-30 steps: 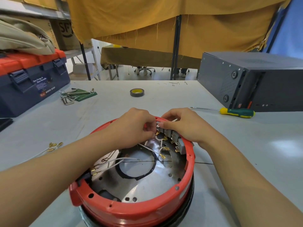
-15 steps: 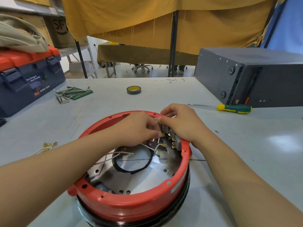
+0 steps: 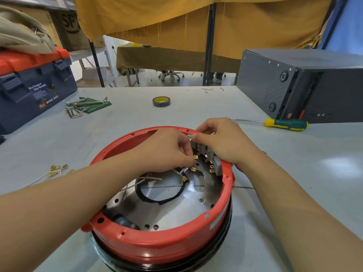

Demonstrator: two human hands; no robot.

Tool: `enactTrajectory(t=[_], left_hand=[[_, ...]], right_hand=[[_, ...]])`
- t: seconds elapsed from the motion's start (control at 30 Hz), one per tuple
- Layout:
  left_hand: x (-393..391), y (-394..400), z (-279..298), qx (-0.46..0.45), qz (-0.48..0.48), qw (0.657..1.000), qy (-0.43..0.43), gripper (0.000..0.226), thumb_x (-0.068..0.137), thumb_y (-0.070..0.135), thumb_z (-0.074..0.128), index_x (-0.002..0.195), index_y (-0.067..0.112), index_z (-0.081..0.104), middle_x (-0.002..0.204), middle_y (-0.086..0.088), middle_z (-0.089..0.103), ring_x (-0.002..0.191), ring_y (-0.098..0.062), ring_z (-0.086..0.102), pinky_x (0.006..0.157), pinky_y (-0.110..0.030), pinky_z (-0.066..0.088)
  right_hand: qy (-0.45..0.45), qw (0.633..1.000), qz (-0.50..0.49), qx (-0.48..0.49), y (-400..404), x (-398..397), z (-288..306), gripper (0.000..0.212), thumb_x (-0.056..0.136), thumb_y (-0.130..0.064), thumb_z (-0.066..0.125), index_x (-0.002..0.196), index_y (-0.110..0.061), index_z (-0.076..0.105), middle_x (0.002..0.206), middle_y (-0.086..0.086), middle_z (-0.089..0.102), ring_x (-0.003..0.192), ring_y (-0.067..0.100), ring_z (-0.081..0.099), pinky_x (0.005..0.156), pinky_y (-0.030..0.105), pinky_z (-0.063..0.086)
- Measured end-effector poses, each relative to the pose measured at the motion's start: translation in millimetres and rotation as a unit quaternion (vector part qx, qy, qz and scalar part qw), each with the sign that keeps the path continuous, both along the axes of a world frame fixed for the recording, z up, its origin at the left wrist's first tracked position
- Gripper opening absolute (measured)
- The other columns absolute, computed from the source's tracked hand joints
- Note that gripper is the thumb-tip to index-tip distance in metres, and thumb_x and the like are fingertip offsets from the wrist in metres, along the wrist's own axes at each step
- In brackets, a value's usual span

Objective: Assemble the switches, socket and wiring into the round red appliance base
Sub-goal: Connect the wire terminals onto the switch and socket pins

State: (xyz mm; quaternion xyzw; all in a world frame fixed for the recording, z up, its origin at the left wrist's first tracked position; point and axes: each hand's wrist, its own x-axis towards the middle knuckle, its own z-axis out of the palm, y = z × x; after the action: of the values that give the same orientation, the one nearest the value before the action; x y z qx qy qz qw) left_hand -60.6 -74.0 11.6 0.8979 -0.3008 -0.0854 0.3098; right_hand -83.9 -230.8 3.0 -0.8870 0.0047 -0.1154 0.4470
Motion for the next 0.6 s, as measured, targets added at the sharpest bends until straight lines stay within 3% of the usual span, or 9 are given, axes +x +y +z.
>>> enactTrajectory(t=[0.23, 0.4, 0.6], left_hand=[[-8, -2, -2, 0.01, -0.008, 0.989, -0.149, 0.012, 0.072, 0.017, 0.068, 0.061, 0.018, 0.066, 0.045, 0.018, 0.054, 0.055, 0.007, 0.055, 0.054, -0.004, 0.037], [-10, -4, -2, 0.028, -0.007, 0.985, -0.172, 0.016, 0.075, 0.019, 0.067, 0.06, 0.02, 0.063, 0.049, 0.015, 0.054, 0.053, 0.0, 0.053, 0.052, -0.01, 0.036], [-12, -6, -2, 0.043, -0.006, 0.983, -0.18, 0.019, 0.077, 0.019, 0.066, 0.059, 0.019, 0.06, 0.05, 0.014, 0.051, 0.052, -0.001, 0.05, 0.051, -0.013, 0.032]], right_hand=[[-0.005, 1.0, -0.006, -0.019, -1, -2, 2, 0.013, 0.078, -0.031, 0.073, 0.083, -0.019, 0.072, 0.081, 0.0, 0.069, 0.075, 0.01, 0.062, 0.062, 0.018, 0.043], [-0.01, 0.998, -0.009, -0.065, -2, -4, 4, 0.012, 0.077, -0.036, 0.07, 0.082, -0.025, 0.072, 0.08, -0.004, 0.069, 0.071, 0.005, 0.058, 0.057, 0.018, 0.039], [-0.008, 0.996, -0.01, -0.083, -2, -4, 6, 0.015, 0.078, -0.038, 0.068, 0.084, -0.026, 0.073, 0.082, -0.002, 0.07, 0.08, 0.013, 0.062, 0.07, 0.026, 0.049]])
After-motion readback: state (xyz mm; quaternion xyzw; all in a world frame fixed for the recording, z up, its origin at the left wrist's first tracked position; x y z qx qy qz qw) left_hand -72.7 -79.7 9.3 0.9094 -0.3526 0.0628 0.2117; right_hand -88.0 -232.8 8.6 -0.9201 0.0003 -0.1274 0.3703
